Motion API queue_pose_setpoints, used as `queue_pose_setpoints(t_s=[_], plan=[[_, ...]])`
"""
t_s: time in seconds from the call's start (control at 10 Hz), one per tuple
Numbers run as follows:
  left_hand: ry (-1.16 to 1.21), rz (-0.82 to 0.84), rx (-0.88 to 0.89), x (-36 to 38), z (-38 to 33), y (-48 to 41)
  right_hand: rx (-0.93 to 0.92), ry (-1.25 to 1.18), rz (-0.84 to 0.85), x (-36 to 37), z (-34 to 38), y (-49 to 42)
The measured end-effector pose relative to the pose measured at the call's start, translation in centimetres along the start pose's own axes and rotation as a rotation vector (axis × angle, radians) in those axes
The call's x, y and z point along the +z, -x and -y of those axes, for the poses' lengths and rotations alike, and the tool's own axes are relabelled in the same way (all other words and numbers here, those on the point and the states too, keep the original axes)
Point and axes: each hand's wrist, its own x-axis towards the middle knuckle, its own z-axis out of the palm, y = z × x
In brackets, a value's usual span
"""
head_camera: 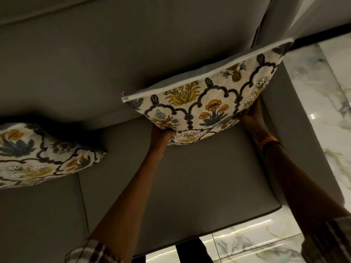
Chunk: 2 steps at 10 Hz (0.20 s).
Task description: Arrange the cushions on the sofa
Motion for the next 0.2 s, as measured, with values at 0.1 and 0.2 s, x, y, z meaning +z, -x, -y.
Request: queue_pose_setpoints(t_s=[0.1, 0.2], plan=[[-0.033, 0.061, 0.204, -1.3, 0.9, 1.2, 0.109, 0.049, -0.183, 3.4, 1.0, 4.1], [-0.374, 0.069, 0.321, -4.1, 3.4, 2.7, 0.225, 0.122, -0.183, 8.0, 2.6, 11.6]])
